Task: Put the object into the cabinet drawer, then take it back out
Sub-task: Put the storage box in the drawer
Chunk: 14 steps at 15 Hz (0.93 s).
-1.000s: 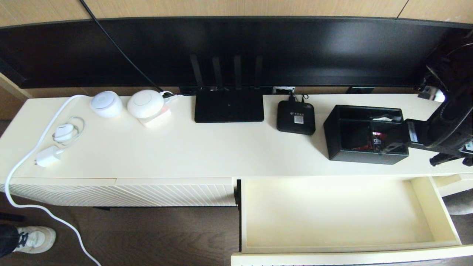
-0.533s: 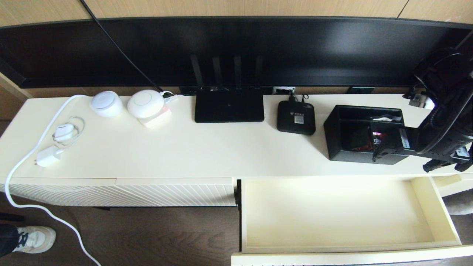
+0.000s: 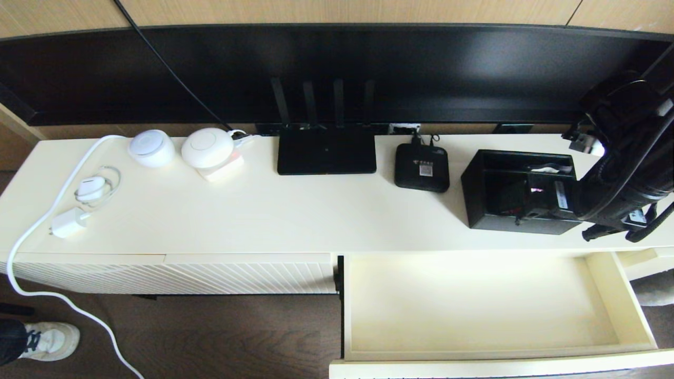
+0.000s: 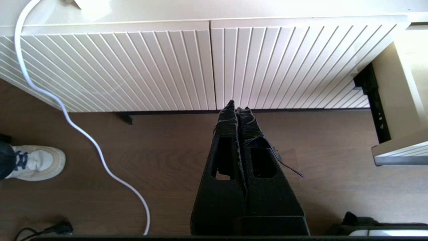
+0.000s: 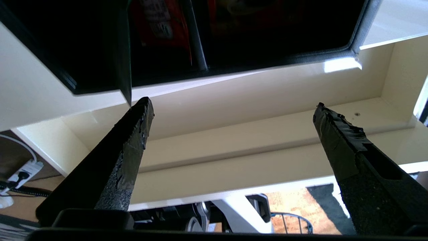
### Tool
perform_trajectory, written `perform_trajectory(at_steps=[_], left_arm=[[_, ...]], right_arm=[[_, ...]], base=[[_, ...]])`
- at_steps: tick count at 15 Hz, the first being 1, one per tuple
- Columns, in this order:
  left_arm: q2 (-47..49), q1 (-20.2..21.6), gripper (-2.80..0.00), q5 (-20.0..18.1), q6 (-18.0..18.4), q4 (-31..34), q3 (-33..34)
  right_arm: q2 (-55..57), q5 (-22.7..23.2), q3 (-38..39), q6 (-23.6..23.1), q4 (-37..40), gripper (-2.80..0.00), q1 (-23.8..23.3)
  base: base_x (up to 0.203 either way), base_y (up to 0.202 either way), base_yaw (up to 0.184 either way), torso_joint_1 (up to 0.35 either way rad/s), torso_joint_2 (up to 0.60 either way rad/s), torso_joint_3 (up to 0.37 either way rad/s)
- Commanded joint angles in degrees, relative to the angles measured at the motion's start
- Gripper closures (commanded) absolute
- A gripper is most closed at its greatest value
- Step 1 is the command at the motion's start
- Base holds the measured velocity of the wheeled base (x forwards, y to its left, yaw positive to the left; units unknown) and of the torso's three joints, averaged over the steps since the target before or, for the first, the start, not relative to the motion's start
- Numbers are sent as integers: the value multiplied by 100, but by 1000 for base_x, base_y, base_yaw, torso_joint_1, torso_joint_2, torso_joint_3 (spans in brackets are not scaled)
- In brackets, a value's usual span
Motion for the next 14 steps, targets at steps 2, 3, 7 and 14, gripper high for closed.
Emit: perform_trajectory(at_steps=[2, 3, 7, 14], left_arm=[[9, 0, 0, 2, 1, 0, 1], [9, 0, 0, 2, 1, 0, 1], [9, 0, 0, 2, 1, 0, 1], [9, 0, 0, 2, 1, 0, 1]], right_arm=[[82, 2, 59, 10, -29, -280, -6], [129, 26, 62, 17, -33, -280, -6], [218, 217, -31, 19, -50, -280, -15], [-51, 119, -219, -5, -83, -280, -72]], base=[[0, 0, 0, 0, 0, 0], [0, 0, 0, 0, 0, 0], [0, 0, 0, 0, 0, 0], [0, 0, 0, 0, 0, 0]])
